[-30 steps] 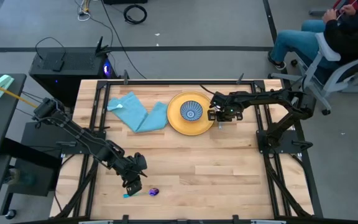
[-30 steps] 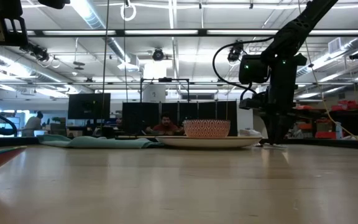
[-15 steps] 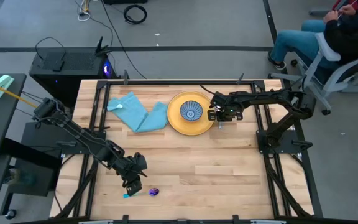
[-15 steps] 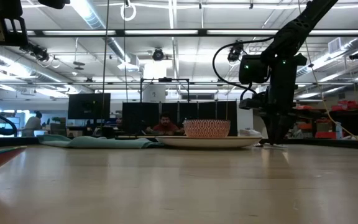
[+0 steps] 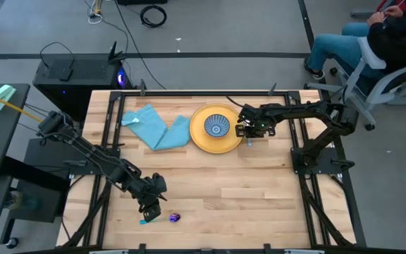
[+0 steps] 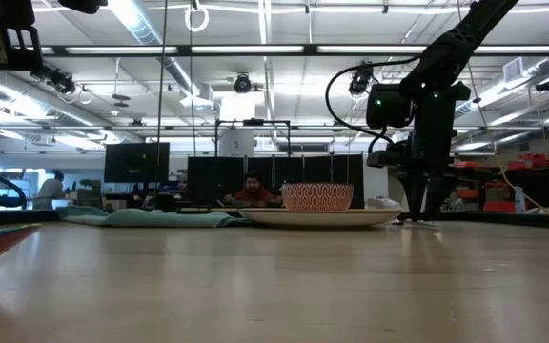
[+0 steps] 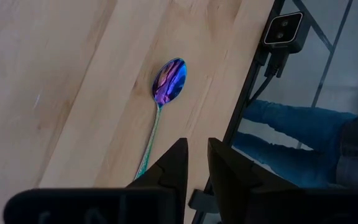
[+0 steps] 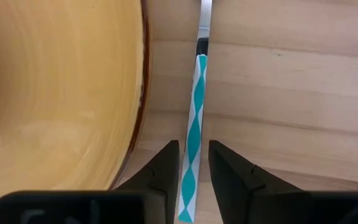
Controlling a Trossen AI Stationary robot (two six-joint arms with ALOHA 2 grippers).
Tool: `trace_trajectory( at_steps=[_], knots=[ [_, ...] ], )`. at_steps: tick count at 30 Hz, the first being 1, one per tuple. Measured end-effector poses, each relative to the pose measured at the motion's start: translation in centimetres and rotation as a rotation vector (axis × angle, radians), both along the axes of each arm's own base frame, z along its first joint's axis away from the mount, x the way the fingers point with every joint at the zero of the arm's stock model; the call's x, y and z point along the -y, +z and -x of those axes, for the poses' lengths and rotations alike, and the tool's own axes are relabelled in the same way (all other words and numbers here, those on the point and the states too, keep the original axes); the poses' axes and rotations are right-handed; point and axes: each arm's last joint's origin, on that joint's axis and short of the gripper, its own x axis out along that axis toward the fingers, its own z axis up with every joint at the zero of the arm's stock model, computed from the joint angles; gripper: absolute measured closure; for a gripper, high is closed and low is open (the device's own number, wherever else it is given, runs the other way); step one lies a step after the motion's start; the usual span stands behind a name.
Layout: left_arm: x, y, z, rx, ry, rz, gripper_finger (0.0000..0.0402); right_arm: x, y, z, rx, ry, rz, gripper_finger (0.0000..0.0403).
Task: Set table place
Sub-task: Put the white green fork to the right of the yellow plate, then put the blue spoon into the blue bowl
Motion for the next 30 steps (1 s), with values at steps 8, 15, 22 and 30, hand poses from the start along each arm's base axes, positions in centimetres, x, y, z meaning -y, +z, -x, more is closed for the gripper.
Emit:
trace_trajectory(
  at_steps=[8, 15, 22, 30],
  knots=[
    [0.0, 0.0, 0.0, 0.0, 0.0, 0.0, 0.0339, 0.0, 0.1, 0.0, 0.005, 0.004, -0.002, 0.0288],
    [0.0, 0.0, 0.0, 0.0, 0.0, 0.0, 0.0334, -0.7, 2.8, 1.2, 0.069, -0.009, 0.002, 0.0291],
    [0.0, 0.0, 0.0, 0.001, 0.0, 0.0, 0.0333, -2.8, 7.1, 3.9, 0.197, 0.009, -0.019, 0.0293],
    [0.0, 0.0, 0.0, 0.001, 0.0, 0.0, 0.0339, -7.3, 11.3, 6.1, 0.409, 0.142, 0.085, 0.0293]
  ],
)
